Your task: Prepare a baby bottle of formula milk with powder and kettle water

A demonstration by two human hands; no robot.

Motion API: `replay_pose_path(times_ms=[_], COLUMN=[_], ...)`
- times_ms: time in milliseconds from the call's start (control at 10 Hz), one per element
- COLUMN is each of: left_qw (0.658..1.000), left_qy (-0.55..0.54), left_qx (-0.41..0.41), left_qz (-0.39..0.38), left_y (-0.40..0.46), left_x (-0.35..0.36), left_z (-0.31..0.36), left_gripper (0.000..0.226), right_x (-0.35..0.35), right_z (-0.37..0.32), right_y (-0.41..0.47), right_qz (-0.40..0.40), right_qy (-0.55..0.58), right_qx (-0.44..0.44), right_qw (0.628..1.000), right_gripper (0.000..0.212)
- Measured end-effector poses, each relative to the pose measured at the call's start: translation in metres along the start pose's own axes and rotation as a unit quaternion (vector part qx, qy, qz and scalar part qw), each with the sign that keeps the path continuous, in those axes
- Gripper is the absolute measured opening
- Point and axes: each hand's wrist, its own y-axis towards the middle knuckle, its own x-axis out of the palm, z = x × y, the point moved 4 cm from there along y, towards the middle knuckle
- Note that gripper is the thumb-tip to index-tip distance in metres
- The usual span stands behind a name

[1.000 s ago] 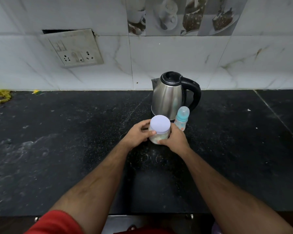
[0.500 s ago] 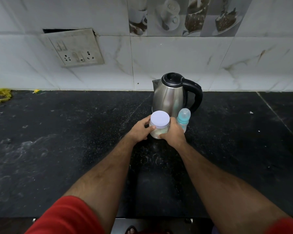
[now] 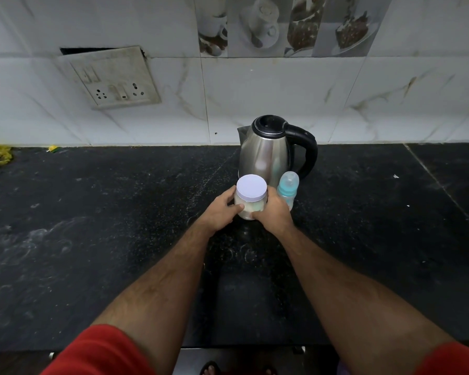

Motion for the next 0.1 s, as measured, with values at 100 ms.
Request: replay_pose_path(times_ms=[100], left_qw=[1.0], left_qy=[-0.01], left_qx=[-0.001], left_qz=[0.027], left_y=[-0.0052], left_x=[0.0001], left_z=[-0.0105], left_gripper=[0.064], right_x=[-0.0016], right_z=[0.0042], right_y=[-0.0069], right_qz=[0.026], right_qy=[0.017], right_qx=[-0.006], right_qw=[1.0], right_gripper=[0.059])
